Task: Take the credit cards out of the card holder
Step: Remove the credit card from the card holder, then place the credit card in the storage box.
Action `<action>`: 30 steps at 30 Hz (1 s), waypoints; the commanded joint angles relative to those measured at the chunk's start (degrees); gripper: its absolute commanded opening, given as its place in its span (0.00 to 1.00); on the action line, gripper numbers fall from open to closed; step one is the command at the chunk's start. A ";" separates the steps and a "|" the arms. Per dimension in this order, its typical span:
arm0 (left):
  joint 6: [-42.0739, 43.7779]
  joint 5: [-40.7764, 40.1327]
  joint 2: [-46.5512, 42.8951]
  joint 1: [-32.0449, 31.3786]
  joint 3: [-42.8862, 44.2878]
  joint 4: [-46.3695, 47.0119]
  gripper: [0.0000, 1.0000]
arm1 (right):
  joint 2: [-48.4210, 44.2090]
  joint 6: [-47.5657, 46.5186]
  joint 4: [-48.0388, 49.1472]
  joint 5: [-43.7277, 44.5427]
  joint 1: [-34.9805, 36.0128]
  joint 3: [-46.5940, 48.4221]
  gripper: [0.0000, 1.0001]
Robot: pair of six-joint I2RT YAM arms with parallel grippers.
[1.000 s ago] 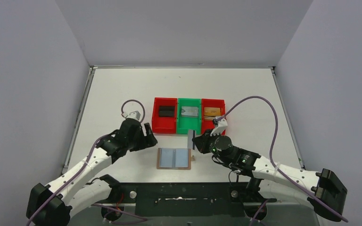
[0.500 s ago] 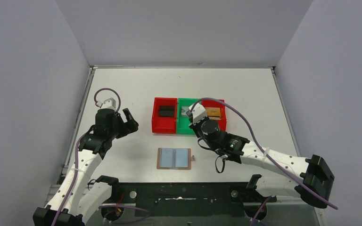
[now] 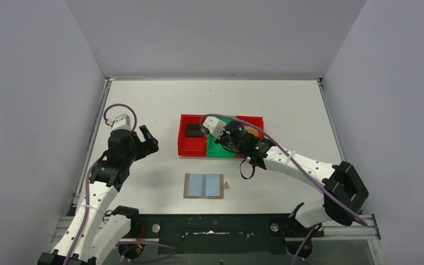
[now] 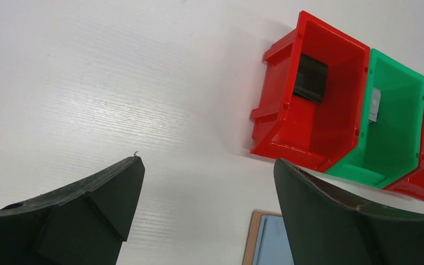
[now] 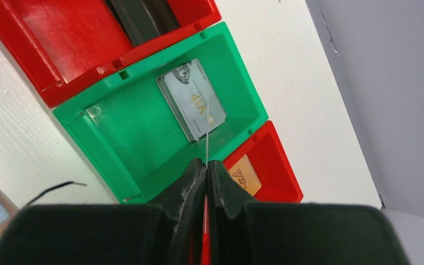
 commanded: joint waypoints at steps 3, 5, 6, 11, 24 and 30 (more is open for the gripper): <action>1.23 -1.25 -1.14 0.41 -0.08 3.23 0.90 | 2.78 -9.74 -3.17 -7.75 -1.47 5.47 0.00; 1.23 -1.49 -1.19 0.48 -0.13 3.14 0.90 | 4.41 -11.15 -4.54 -8.58 -2.15 6.90 0.00; 1.23 -1.52 -1.19 0.46 -0.15 3.14 0.90 | 5.35 -12.18 -5.38 -8.53 -2.50 7.59 0.01; 0.92 -3.40 -1.23 0.41 -0.54 2.49 0.90 | 9.73 -16.39 -4.25 -8.19 -3.98 8.66 0.01; 0.96 -4.58 -1.06 0.42 -0.12 1.47 0.91 | 19.84 -24.14 2.55 -6.02 -5.79 12.01 0.00; 0.97 -4.52 -0.77 0.50 -0.15 1.47 0.91 | 23.25 -25.73 5.47 -4.49 -6.76 12.88 0.01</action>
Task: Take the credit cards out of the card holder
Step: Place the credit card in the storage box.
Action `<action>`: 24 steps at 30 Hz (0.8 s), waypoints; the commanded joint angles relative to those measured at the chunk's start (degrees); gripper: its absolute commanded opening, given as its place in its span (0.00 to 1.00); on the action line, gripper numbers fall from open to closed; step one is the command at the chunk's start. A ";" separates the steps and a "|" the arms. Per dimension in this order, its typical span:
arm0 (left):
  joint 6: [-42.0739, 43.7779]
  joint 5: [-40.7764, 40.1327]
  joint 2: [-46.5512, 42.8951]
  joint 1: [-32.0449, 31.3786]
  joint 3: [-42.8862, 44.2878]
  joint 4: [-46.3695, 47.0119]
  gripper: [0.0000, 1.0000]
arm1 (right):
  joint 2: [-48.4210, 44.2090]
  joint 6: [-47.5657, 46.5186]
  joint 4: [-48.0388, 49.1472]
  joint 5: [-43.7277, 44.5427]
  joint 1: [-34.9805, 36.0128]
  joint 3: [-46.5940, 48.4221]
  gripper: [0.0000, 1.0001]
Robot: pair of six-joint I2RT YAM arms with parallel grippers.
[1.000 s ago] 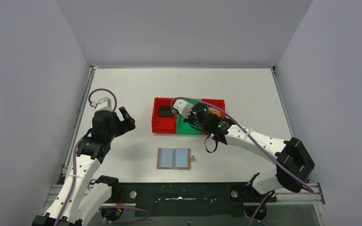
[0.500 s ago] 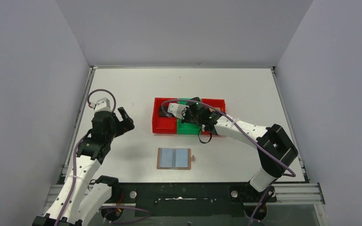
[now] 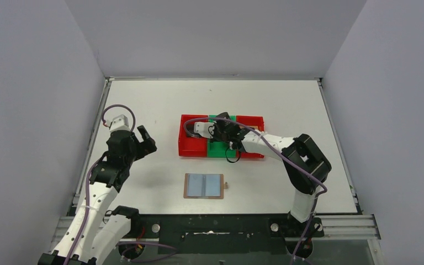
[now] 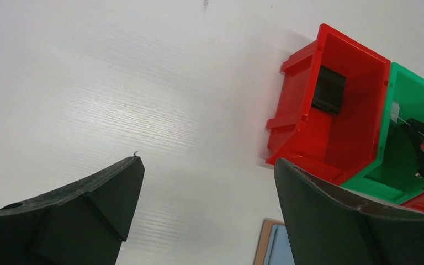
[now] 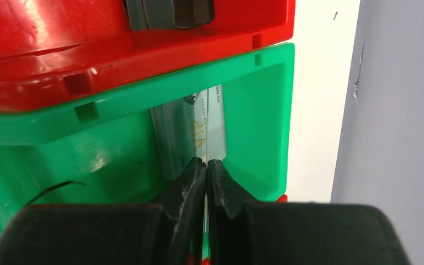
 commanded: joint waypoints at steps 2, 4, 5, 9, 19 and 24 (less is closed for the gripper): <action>0.91 -0.47 -0.28 0.44 0.44 1.60 0.91 | 1.19 -3.04 6.30 3.33 -0.80 2.06 0.02; 0.91 -0.36 -0.15 0.50 0.40 1.64 0.91 | 1.73 -3.34 7.30 3.37 -0.81 2.01 0.02; 0.94 -0.32 -0.09 0.48 0.40 1.60 0.91 | 1.99 -3.66 7.69 3.29 -0.85 2.00 0.03; 0.95 -0.22 0.20 0.52 0.50 1.56 0.91 | 3.37 -4.48 8.86 2.30 -1.36 1.72 0.07; 0.95 0.12 1.14 0.52 0.49 1.26 0.91 | 2.34 -4.57 7.12 -1.70 -2.10 0.53 0.21; 0.95 0.80 1.62 0.54 0.42 1.42 0.91 | 0.34 -2.53 5.20 -3.46 -2.23 0.43 0.25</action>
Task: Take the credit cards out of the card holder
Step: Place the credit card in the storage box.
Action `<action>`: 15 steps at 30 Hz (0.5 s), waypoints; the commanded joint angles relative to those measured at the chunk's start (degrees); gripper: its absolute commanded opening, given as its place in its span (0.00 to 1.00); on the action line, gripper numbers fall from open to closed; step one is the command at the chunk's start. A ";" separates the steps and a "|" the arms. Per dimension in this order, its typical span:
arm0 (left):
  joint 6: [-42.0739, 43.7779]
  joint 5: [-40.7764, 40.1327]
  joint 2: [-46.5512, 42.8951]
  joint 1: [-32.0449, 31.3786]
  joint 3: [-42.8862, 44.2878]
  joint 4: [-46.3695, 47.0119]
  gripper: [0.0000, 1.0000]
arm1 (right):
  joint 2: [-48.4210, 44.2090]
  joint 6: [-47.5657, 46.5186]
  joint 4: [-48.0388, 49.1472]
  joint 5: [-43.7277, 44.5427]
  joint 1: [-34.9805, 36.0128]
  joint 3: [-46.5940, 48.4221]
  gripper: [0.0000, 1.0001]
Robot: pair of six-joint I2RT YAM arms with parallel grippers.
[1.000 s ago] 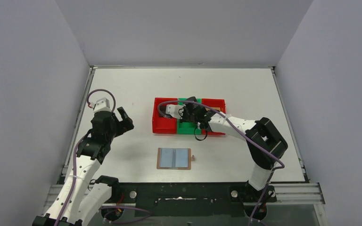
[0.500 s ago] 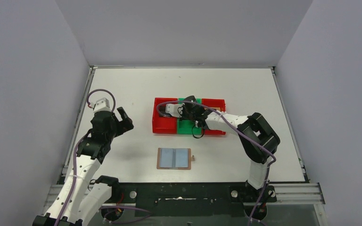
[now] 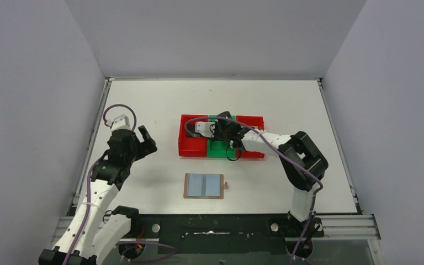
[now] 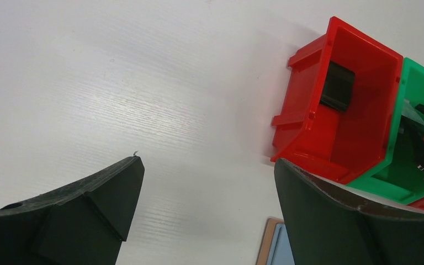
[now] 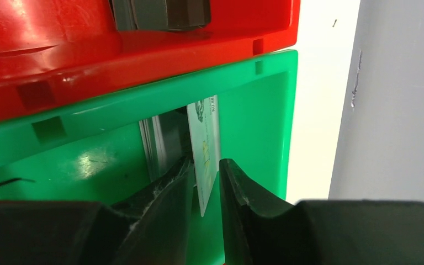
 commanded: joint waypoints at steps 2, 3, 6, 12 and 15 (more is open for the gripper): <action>1.08 0.77 0.24 0.26 0.54 1.46 0.91 | -2.88 1.86 1.54 -0.29 -0.44 -0.04 0.27; 1.04 0.52 0.29 0.26 0.58 1.35 0.91 | -2.81 2.90 3.59 1.41 -0.44 -0.59 0.27; 0.89 -0.12 0.25 0.27 0.60 0.92 0.91 | -2.38 3.72 7.49 2.97 -0.46 -1.54 0.29; 0.90 0.11 0.38 0.26 0.59 0.83 0.91 | -1.34 6.65 7.04 3.87 -0.45 0.01 0.31; 0.86 -0.18 0.20 0.26 0.55 0.69 0.91 | -1.89 7.63 4.81 1.94 -0.44 0.81 0.28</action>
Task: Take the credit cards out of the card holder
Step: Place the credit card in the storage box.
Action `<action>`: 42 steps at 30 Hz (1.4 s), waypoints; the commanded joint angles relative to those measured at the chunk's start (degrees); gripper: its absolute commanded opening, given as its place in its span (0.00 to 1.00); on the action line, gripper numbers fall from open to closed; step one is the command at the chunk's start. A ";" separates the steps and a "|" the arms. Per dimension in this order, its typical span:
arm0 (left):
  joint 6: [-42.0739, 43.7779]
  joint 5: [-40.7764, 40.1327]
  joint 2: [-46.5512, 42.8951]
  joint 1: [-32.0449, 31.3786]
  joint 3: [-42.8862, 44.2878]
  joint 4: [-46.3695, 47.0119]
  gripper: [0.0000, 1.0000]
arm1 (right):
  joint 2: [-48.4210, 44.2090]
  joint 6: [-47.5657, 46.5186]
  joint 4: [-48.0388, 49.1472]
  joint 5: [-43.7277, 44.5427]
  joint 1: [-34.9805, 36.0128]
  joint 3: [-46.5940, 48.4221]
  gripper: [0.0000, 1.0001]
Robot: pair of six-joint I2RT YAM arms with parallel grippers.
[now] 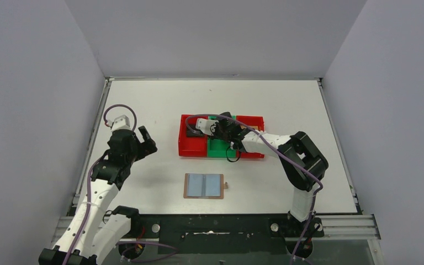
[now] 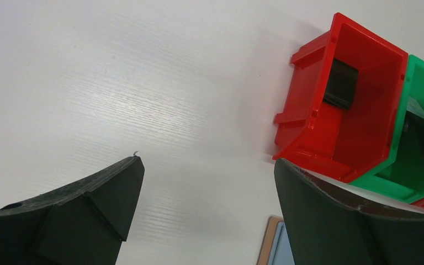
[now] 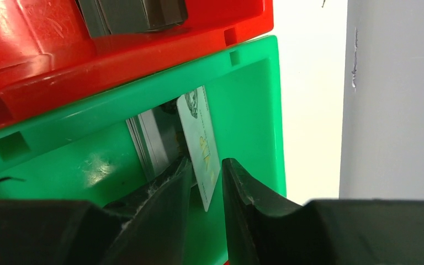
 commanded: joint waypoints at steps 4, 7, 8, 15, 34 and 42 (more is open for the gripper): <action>0.77 -0.38 -0.52 0.29 0.61 1.01 0.91 | -1.57 3.33 1.79 -0.10 -0.42 2.17 0.27; 0.75 -0.40 -0.74 0.27 0.61 0.87 0.91 | -0.46 4.07 1.69 0.79 -0.49 3.09 0.22; 0.70 -0.41 -0.81 0.27 0.61 0.83 0.91 | -0.17 4.36 1.63 1.01 -0.55 3.49 0.19; 0.71 -0.14 -0.69 0.28 0.52 0.91 0.91 | -0.07 6.30 1.10 0.58 -1.12 5.33 0.00; 0.90 0.62 0.27 0.26 0.34 1.09 0.91 | -1.68 -1.64 -2.44 -8.01 -1.21 0.89 0.00; 0.95 0.92 0.51 0.27 0.28 1.13 0.91 | -0.87 -0.36 -2.80 -4.54 -1.29 1.04 0.09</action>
